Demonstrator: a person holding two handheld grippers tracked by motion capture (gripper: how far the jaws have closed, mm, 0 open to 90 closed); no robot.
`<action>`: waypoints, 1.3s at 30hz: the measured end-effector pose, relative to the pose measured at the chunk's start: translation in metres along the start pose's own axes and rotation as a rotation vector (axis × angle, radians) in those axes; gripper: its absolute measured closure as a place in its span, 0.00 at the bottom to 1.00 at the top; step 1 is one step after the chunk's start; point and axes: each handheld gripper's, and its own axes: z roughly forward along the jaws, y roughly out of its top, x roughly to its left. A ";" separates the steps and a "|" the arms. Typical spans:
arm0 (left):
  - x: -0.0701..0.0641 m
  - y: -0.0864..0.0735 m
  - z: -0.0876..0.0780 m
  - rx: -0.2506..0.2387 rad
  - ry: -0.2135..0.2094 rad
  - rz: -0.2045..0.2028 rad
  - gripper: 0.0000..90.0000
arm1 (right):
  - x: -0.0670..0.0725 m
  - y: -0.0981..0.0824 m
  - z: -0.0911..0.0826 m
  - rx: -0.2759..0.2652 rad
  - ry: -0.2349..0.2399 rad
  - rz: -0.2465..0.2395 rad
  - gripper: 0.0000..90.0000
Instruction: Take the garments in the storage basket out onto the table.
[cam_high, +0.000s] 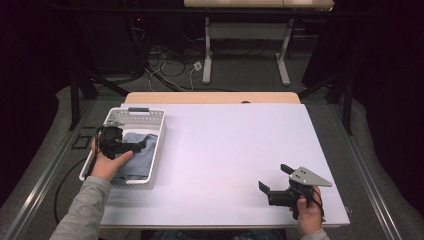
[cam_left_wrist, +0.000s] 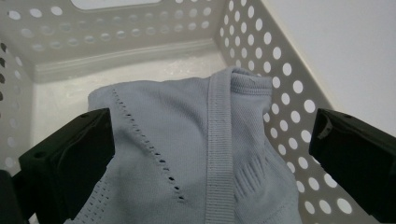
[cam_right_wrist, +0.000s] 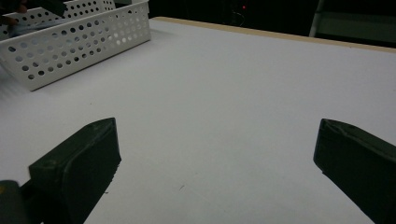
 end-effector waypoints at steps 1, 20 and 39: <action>0.000 0.000 0.001 0.007 0.000 0.008 0.01 | 0.000 0.000 0.000 0.001 0.001 0.001 0.00; 0.006 -0.010 0.020 0.112 0.027 0.009 0.01 | -0.001 -0.001 0.002 0.010 0.006 0.002 0.00; 0.008 -0.012 0.029 0.160 0.021 0.020 0.00 | -0.002 -0.001 0.002 0.015 0.008 0.005 0.01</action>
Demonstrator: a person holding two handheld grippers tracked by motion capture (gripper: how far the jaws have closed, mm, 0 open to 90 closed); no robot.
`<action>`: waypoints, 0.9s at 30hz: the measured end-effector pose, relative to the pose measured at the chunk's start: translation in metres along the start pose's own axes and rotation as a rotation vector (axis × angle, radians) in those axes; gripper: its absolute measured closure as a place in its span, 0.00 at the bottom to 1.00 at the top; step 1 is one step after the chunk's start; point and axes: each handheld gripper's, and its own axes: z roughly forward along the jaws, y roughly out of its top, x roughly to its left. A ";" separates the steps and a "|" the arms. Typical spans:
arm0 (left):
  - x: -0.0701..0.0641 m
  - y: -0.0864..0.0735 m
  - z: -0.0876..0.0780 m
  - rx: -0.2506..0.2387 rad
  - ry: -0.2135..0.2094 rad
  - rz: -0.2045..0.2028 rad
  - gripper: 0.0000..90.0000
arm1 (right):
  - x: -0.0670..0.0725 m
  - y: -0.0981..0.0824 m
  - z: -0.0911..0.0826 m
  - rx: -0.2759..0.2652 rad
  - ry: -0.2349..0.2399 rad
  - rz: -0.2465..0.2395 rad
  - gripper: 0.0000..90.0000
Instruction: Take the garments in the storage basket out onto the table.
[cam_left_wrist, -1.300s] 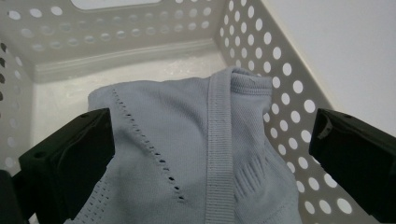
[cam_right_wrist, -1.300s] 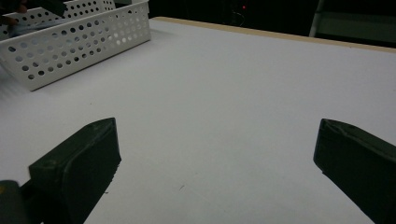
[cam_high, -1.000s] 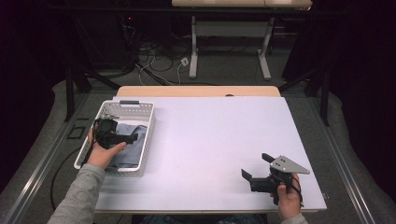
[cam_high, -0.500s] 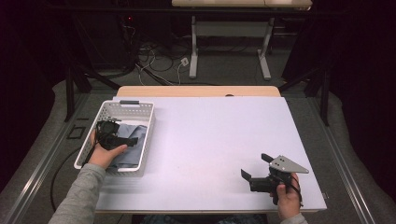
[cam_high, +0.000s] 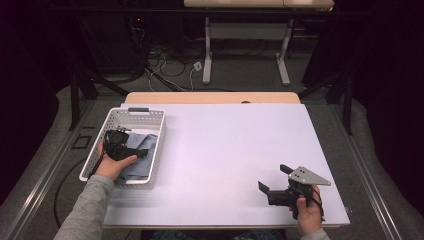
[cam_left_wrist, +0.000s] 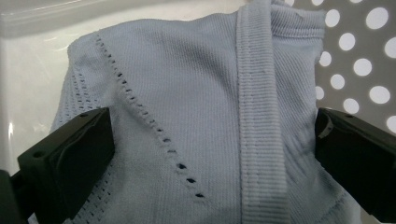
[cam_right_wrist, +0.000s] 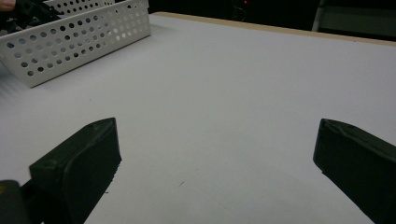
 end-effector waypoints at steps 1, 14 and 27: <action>0.000 0.000 0.000 0.002 -0.004 0.000 0.00 | 0.000 0.000 0.000 -0.001 0.000 0.000 0.01; 0.000 -0.002 0.005 0.038 -0.010 0.021 0.01 | 0.000 0.000 0.000 0.005 0.002 0.000 0.01; 0.003 -0.004 0.011 0.065 -0.017 0.014 0.03 | 0.000 0.001 -0.002 0.007 -0.003 0.001 0.01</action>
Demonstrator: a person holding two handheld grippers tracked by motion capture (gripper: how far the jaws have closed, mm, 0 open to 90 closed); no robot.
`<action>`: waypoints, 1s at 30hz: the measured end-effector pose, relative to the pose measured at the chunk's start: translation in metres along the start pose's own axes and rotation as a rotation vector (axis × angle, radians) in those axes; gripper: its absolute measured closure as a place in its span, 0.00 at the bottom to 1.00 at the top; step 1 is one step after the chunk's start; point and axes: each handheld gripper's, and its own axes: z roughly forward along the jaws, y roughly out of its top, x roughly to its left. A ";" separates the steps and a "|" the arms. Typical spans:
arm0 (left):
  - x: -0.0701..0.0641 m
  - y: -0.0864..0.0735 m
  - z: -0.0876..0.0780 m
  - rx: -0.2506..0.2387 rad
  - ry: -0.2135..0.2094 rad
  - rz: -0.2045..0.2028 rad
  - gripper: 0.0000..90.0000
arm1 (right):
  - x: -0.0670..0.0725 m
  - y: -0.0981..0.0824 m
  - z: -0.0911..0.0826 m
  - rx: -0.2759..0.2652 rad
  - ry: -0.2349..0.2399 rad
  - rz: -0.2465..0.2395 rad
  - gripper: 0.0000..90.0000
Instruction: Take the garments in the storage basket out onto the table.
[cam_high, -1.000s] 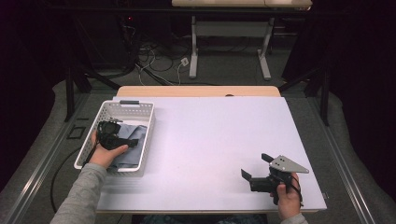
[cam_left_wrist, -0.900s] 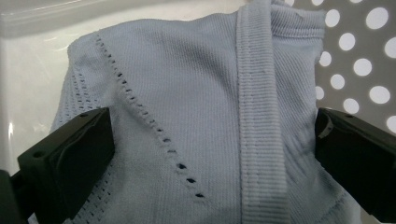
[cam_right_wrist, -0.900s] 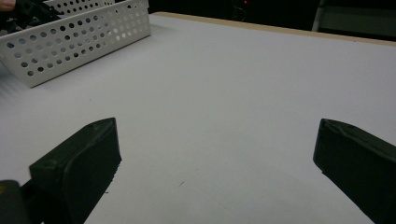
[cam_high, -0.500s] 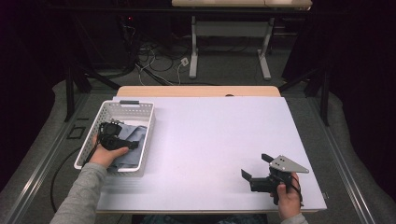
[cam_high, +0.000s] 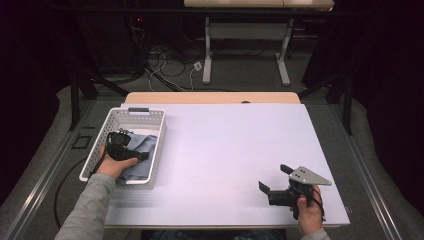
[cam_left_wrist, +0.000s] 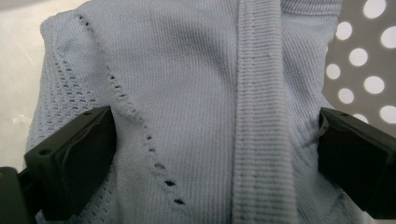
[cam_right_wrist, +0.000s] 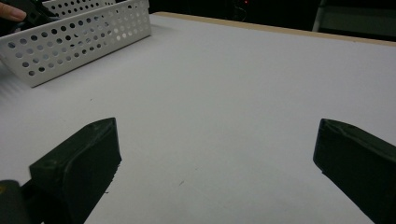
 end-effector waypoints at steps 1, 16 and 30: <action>0.000 0.000 0.000 0.003 0.004 0.004 0.04 | 0.000 0.000 0.000 0.000 0.000 0.003 0.01; -0.002 -0.001 0.002 0.033 0.049 0.030 0.19 | -0.001 0.001 0.000 0.000 -0.003 -0.001 0.01; -0.005 0.000 -0.002 0.044 0.119 0.043 0.51 | -0.001 0.002 0.001 -0.001 0.001 0.003 0.01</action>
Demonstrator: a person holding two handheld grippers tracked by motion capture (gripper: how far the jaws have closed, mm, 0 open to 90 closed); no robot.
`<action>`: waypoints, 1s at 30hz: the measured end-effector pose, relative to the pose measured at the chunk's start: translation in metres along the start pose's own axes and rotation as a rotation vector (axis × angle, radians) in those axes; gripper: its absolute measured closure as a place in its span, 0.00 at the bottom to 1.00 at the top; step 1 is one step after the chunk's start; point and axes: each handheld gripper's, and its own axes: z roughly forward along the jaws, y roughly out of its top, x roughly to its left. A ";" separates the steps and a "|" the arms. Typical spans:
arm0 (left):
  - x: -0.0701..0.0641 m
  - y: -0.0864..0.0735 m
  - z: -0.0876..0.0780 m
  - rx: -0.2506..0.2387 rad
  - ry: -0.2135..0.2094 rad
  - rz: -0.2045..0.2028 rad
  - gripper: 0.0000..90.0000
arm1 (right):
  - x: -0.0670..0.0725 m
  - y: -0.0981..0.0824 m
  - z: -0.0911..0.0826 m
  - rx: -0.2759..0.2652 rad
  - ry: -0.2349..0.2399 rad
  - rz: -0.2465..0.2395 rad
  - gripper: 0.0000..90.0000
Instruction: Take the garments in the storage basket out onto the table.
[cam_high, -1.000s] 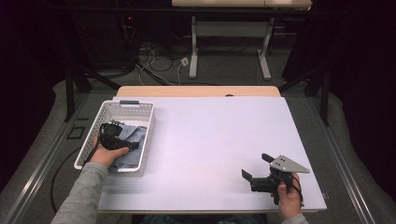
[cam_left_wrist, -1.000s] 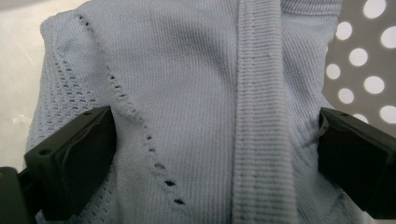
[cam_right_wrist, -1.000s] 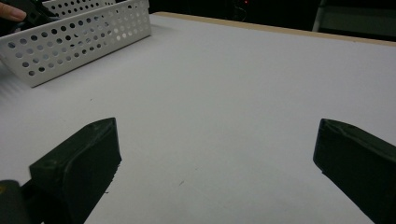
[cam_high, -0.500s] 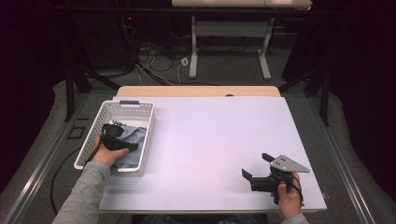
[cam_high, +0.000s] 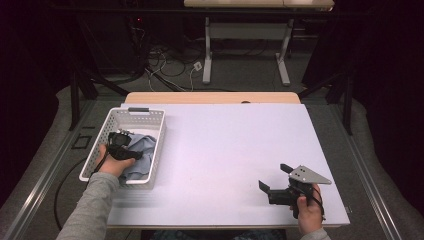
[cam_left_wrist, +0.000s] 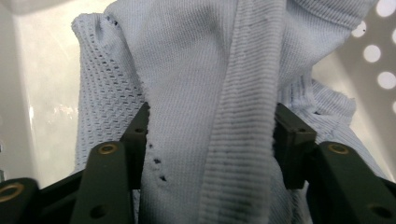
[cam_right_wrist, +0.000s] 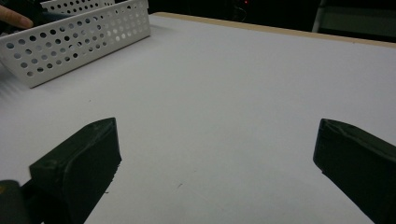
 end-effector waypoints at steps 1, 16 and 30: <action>0.000 -0.001 0.000 -0.007 0.000 0.003 0.51 | 0.000 0.000 0.000 0.000 0.000 0.000 0.01; 0.006 0.000 -0.004 -0.030 -0.017 -0.055 0.63 | -0.001 -0.001 0.000 0.003 0.002 -0.003 0.01; 0.009 0.005 -0.007 -0.048 0.014 -0.078 0.67 | -0.002 -0.002 0.002 0.006 0.003 0.005 0.01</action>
